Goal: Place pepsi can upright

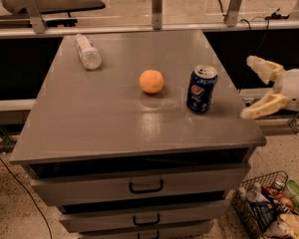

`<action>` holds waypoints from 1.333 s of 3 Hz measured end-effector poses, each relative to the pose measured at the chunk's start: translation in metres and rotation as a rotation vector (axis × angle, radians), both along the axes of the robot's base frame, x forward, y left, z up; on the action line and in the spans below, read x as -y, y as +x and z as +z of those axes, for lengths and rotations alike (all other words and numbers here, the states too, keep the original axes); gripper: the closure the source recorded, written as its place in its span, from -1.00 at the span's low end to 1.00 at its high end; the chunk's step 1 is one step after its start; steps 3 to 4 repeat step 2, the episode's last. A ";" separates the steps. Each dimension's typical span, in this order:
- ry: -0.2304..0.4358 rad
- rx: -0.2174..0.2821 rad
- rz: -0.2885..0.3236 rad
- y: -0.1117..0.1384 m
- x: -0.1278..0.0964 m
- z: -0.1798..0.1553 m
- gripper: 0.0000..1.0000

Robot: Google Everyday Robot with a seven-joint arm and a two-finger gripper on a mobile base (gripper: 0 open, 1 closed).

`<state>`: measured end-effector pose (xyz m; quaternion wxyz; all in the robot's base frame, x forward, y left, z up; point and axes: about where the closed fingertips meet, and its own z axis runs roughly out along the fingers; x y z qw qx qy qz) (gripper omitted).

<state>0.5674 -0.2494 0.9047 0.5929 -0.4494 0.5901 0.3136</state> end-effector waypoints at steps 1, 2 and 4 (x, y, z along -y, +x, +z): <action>-0.078 0.030 -0.115 -0.008 0.054 0.023 -1.00; -0.084 0.034 -0.126 -0.008 0.059 0.025 -1.00; -0.084 0.034 -0.126 -0.008 0.059 0.025 -1.00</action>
Offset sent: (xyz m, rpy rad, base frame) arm -0.0072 -0.0474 0.0203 -0.0695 -0.0270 -0.1014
